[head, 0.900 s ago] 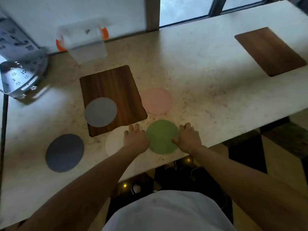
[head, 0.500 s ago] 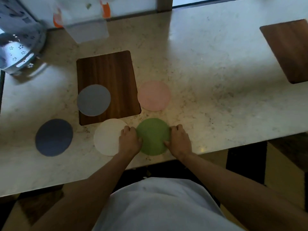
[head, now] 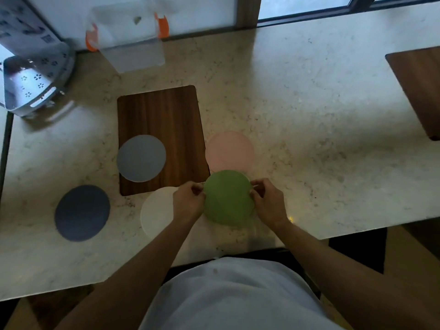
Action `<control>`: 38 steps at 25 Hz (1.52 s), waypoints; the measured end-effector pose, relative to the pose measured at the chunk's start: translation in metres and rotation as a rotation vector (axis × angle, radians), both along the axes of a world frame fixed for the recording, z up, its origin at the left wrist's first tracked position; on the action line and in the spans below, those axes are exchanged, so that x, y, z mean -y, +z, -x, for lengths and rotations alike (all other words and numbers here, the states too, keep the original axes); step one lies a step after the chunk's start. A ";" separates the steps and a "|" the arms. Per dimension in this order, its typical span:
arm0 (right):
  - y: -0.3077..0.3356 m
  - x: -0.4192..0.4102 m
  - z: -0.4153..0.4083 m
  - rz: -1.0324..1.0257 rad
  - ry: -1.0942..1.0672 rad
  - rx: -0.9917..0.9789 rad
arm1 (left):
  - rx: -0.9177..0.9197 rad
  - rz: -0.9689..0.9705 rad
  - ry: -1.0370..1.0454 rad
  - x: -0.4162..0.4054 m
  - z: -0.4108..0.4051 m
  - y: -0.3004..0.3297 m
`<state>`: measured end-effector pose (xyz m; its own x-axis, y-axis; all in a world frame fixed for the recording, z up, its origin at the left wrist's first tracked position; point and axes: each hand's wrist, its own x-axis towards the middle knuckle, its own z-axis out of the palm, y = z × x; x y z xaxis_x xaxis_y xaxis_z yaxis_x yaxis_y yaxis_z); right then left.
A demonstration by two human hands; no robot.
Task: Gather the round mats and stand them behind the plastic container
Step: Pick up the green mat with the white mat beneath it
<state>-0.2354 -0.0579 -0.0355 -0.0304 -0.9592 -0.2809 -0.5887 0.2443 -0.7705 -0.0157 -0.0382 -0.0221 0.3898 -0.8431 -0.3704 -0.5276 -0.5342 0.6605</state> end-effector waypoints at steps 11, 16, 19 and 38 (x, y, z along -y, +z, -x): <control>-0.007 0.119 -0.011 0.000 -0.094 -0.060 | -0.066 -0.046 0.058 0.110 -0.013 -0.006; -0.016 0.136 -0.011 -0.007 -0.102 -0.063 | -0.106 -0.058 0.087 0.128 -0.013 -0.017; -0.021 0.140 -0.013 -0.012 -0.095 -0.101 | -0.127 -0.073 0.102 0.133 -0.013 -0.023; -0.016 0.136 -0.030 -0.056 -0.160 -0.309 | 0.080 -0.024 0.013 0.130 0.006 -0.021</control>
